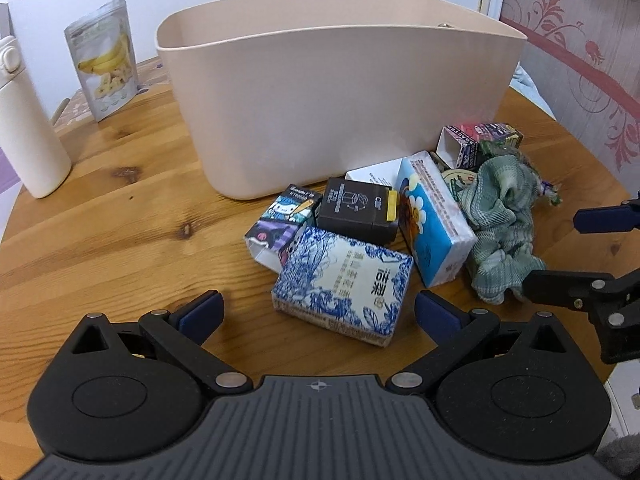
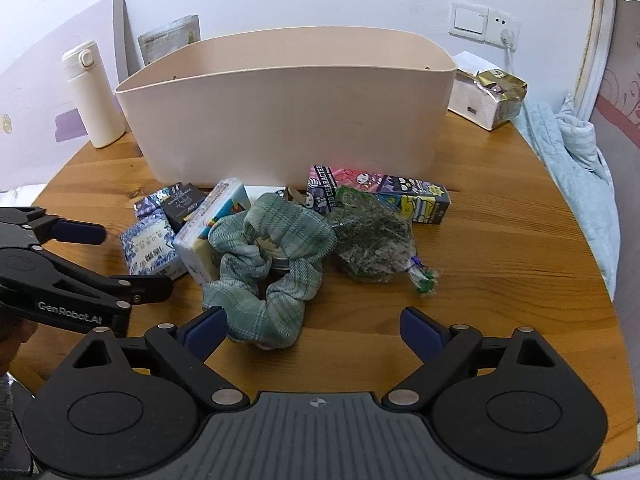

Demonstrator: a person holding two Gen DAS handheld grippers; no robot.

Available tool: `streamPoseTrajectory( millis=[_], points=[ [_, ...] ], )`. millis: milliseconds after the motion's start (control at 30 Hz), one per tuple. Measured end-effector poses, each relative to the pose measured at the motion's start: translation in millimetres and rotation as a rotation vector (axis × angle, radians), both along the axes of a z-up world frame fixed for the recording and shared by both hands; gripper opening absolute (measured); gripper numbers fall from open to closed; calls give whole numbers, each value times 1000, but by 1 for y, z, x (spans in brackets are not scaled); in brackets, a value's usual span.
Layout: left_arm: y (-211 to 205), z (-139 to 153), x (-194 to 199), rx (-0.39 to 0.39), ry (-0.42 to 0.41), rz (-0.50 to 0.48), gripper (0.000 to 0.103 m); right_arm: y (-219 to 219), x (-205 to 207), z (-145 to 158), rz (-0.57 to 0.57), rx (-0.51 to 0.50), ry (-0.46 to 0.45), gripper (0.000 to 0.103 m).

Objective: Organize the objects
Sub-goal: 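Grasp the blue-and-white box with left tool while right tool grasps the green scrunchie, then lift both held items over the beige bin and open both tools inside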

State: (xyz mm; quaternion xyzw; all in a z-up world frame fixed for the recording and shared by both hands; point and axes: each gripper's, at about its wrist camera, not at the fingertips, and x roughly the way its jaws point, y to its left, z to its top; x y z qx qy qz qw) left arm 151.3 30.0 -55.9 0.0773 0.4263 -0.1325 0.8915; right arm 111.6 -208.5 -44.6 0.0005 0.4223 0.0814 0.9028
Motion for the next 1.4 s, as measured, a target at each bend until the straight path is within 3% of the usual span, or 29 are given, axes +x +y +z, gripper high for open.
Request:
streamPoseTrajectory(
  millis=[200, 400, 467, 567, 633, 700, 833, 1033, 1400],
  points=[
    [-3, -4, 10, 22, -9, -20, 103, 3, 8, -7, 27, 40, 20, 92],
    [-1, -7, 19, -11, -5, -15, 103, 11, 17, -15, 53, 49, 35, 85],
    [-1, -7, 21, -13, -9, -10, 103, 15, 19, -15, 56, 41, 26, 79],
    [-1, -8, 22, -15, -11, -15, 103, 18, 21, -13, 62, 43, 21, 61],
    [0, -6, 21, -20, -17, -20, 95, 20, 21, -12, 65, 43, 20, 48],
    [0, -3, 19, -24, -29, -29, 78, 20, 20, -12, 63, 48, 20, 40],
    [-1, -1, 16, -21, -31, -30, 67, 20, 17, -11, 66, 74, 20, 20],
    [1, 1, 9, 0, -31, -17, 65, 21, 11, -7, 66, 73, 4, 14],
    [11, 34, -12, -23, -99, -2, 65, 8, -4, 14, 24, 83, -60, 13]
  ],
)
